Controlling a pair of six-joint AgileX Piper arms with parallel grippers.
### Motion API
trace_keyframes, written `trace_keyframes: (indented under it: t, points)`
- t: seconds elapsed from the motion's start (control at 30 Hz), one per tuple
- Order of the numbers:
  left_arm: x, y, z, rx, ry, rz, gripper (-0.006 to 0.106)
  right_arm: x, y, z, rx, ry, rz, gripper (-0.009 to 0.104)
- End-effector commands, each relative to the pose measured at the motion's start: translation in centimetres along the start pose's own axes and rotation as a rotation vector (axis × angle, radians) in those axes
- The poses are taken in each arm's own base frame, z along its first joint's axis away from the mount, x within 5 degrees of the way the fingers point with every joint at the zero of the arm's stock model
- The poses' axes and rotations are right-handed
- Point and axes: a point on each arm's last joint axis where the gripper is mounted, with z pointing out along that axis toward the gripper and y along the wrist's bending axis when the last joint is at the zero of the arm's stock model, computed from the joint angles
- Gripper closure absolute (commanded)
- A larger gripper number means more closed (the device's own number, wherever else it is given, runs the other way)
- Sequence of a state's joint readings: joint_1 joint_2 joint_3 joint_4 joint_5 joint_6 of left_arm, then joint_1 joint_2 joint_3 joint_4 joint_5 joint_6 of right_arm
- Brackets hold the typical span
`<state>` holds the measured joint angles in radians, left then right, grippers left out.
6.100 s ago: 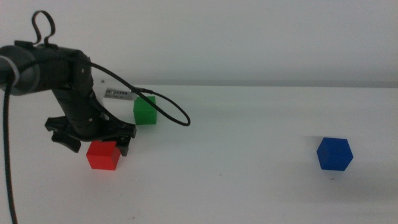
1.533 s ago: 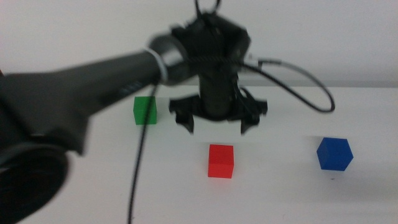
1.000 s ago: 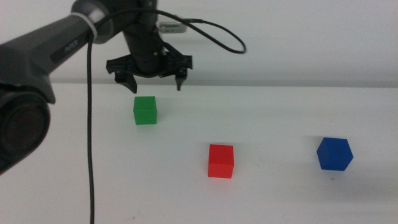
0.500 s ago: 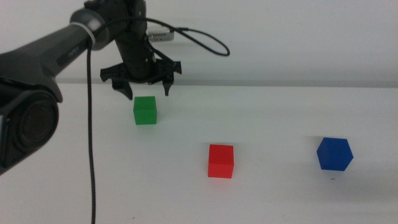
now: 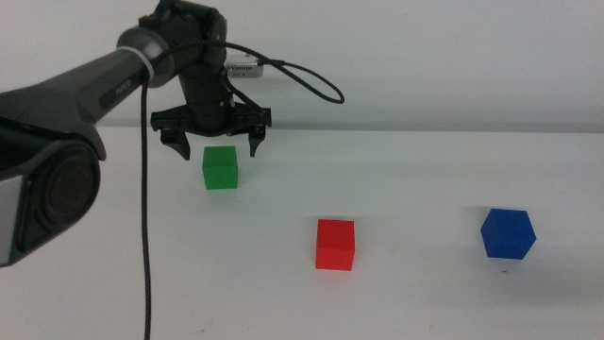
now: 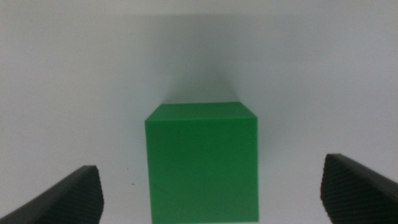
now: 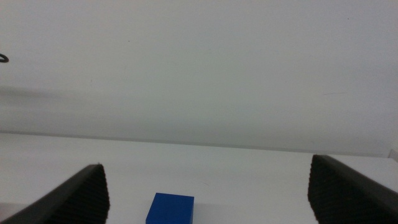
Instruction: Stack red cubes first, then green, then blue cubes in a specific spot.
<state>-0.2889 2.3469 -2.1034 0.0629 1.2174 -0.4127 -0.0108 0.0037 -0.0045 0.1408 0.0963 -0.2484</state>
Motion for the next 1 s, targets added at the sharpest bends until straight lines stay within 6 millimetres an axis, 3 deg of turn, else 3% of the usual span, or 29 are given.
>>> trace_keyframes:
  t: [0.0, 0.57, 0.73, 0.97]
  points:
    - [0.7, 0.3, 0.5, -0.046, 0.089, 0.006, 0.007, 1.1, 0.1, -0.1, 0.009, -0.003, -0.01, 0.01]
    - [0.3, 0.0, 2.7, -0.034, 0.059, 0.02, 0.008, 1.1, 0.1, -0.1, 0.009, -0.003, 0.004, 0.01]
    - [0.1, 0.0, 2.7, -0.025, 0.033, 0.022, 0.027, 1.1, 0.1, -0.1, 0.009, -0.003, 0.004, 0.01]
    - [0.1, 0.6, 3.6, 0.041, 0.099, -0.03, 0.066, 1.1, 0.1, -0.1, 0.009, -0.003, 0.004, 0.01]
